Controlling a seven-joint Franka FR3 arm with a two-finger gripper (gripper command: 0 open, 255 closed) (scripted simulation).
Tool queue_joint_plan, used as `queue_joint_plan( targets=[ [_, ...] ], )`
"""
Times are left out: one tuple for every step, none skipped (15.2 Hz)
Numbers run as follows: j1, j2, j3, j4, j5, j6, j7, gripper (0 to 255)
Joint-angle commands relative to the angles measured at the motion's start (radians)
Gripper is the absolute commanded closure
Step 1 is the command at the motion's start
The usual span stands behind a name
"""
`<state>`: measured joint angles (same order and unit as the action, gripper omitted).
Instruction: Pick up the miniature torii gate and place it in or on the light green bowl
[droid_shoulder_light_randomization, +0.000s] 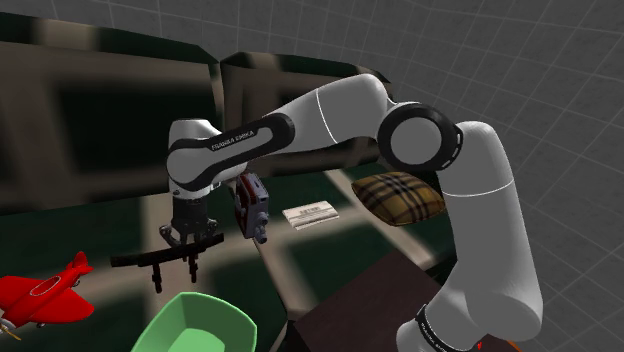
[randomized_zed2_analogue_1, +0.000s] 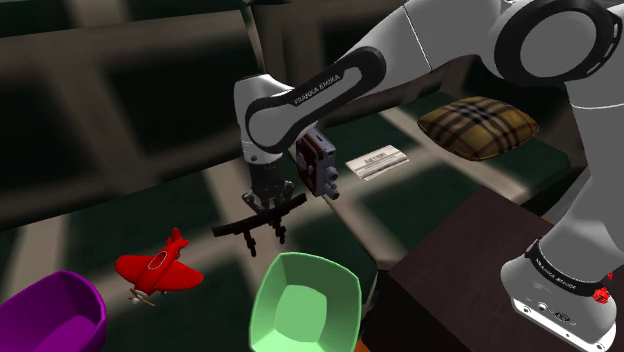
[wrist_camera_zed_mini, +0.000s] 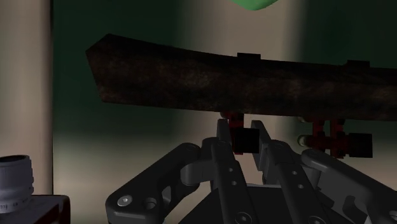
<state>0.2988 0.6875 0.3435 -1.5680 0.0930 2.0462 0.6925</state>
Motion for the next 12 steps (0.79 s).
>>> queue_joint_plan(
  targets=[
    [-0.002,-0.017,0.003,0.001,0.003,-0.018,0.004,255],
    [-0.003,-0.025,0.004,0.003,0.004,-0.027,0.005,255],
    [-0.004,-0.032,0.006,0.005,0.006,-0.036,0.007,255],
    [-0.005,-0.039,0.007,0.008,0.007,-0.045,0.008,255],
    [-0.006,-0.046,0.008,0.010,0.008,-0.055,0.010,255],
    [-0.007,-0.053,0.009,0.013,0.009,-0.064,0.011,255],
    [-0.008,-0.060,0.010,0.017,0.011,-0.074,0.013,255],
    [-0.009,-0.066,0.011,0.020,0.012,-0.084,0.014,255],
    [-0.009,-0.073,0.012,0.024,0.013,-0.093,0.016,255],
    [-0.010,-0.079,0.013,0.028,0.014,-0.103,0.018,255],
    [-0.011,-0.085,0.014,0.032,0.015,-0.113,0.019,255],
    [-0.012,-0.091,0.015,0.036,0.016,-0.123,0.021,255]
  ],
)
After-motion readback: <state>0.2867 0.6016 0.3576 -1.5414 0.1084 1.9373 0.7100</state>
